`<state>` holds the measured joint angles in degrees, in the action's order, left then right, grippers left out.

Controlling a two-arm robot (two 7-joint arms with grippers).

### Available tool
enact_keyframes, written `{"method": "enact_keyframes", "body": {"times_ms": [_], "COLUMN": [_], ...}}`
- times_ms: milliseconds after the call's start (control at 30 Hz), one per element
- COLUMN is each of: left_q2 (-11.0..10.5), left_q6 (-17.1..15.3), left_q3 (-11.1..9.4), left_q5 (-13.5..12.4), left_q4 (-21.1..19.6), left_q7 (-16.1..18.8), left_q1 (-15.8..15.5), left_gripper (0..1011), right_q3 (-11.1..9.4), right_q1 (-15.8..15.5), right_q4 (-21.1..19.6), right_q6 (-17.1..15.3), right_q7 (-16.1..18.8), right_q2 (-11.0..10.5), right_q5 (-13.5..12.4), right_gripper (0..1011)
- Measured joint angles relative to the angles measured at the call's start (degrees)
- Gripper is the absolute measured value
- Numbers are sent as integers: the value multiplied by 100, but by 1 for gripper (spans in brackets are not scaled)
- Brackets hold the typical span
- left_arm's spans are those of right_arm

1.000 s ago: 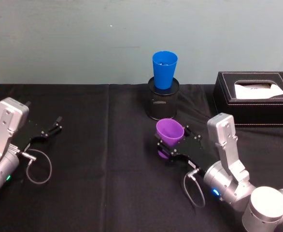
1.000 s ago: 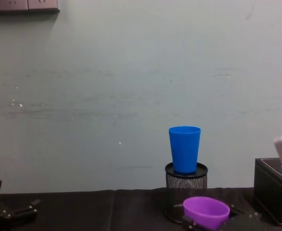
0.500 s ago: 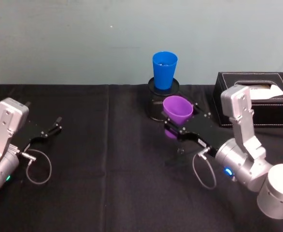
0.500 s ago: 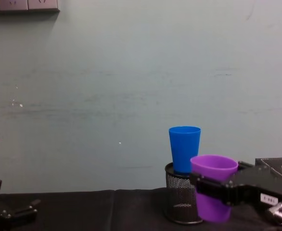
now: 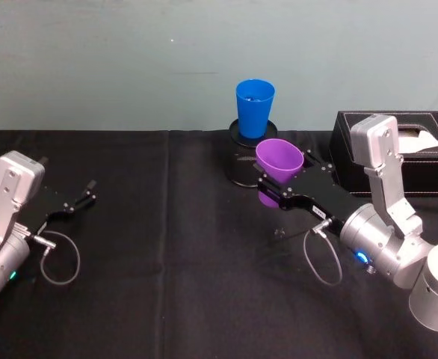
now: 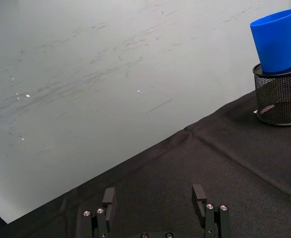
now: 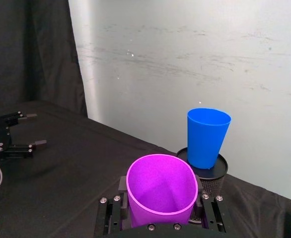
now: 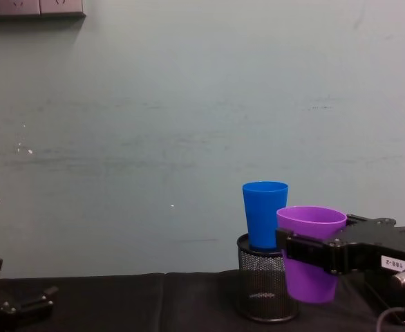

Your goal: Pick up one cup with a gripper and tap it against the other cup.

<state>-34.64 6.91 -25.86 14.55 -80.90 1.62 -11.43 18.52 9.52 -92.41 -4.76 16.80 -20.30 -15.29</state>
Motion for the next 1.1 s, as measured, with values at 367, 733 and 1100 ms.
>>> {"method": "enact_keyframes", "body": {"times_ms": [367,733,1100], "left_q2": [0,0,0], "left_q6": [0,0,0], "left_q3": [0,0,0], "left_q5": [0,0,0], "left_q4": [0,0,0], "left_q7": [0,0,0], "left_q1": [0,0,0], "left_gripper": [1000,1000,1000], "right_q3": [7,14,14], "right_q1": [7,12,13], "right_q4": [12,21,21], "right_q6": [20,37,45], "right_q7": [8,10,8], "right_q2": [-4,-5,-5], "right_q5": [-3,-5,-12], "right_gripper": [721,721,721]}}
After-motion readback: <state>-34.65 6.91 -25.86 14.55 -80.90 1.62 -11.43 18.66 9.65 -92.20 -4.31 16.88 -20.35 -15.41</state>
